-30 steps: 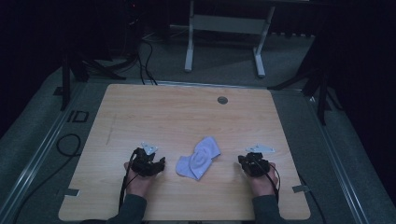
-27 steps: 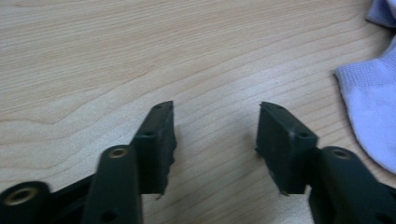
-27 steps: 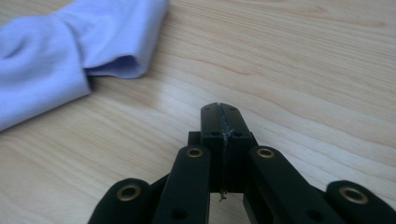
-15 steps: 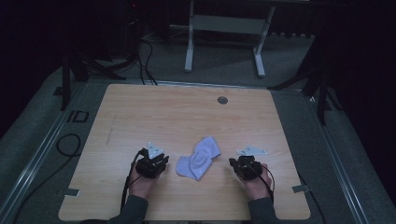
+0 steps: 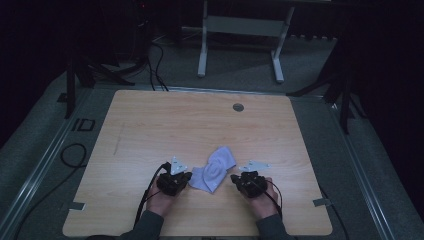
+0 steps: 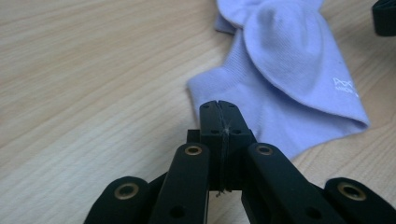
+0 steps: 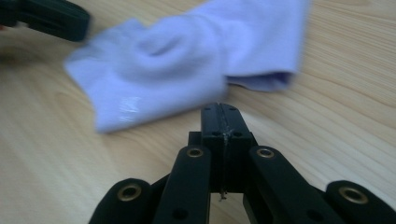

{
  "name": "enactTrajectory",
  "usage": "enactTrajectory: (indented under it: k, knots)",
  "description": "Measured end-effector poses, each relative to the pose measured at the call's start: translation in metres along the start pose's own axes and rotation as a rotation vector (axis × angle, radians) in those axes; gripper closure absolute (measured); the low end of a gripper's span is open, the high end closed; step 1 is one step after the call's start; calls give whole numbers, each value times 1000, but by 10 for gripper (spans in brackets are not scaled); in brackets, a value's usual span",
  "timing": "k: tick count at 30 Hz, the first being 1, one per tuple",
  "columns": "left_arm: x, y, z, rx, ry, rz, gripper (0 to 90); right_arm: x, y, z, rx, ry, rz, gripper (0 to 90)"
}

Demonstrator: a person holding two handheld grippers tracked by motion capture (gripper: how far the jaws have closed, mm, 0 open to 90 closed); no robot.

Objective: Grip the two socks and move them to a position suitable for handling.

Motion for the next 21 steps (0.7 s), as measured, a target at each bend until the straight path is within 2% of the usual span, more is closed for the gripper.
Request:
enactTrajectory:
  k: [5,13,15,16,21]
  knots:
    - [3,3,-5,3,-21,-13,897,-4,-19,-3,-44,8,31,900]
    - [4,3,-4,9,-22,2,897,-6,-46,-13,-110,6,72,899]
    - [4,4,-4,10,-22,6,897,-6,-49,-15,-115,6,74,899]
    - [5,4,-3,11,-23,7,897,-5,-53,-19,-109,-6,94,899]
    - [7,6,-1,17,-24,27,897,-1,-50,-26,-76,-30,106,900]
Point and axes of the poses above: each handheld gripper's, and its own axes: z roughly backward along the jaws, x roughly out of its underside, y roughly to its right, the point moved 8 cm from there along -z, roughly forward along the jaws, and after that the axes turned 4 degrees about x, right-handed, at the moved point
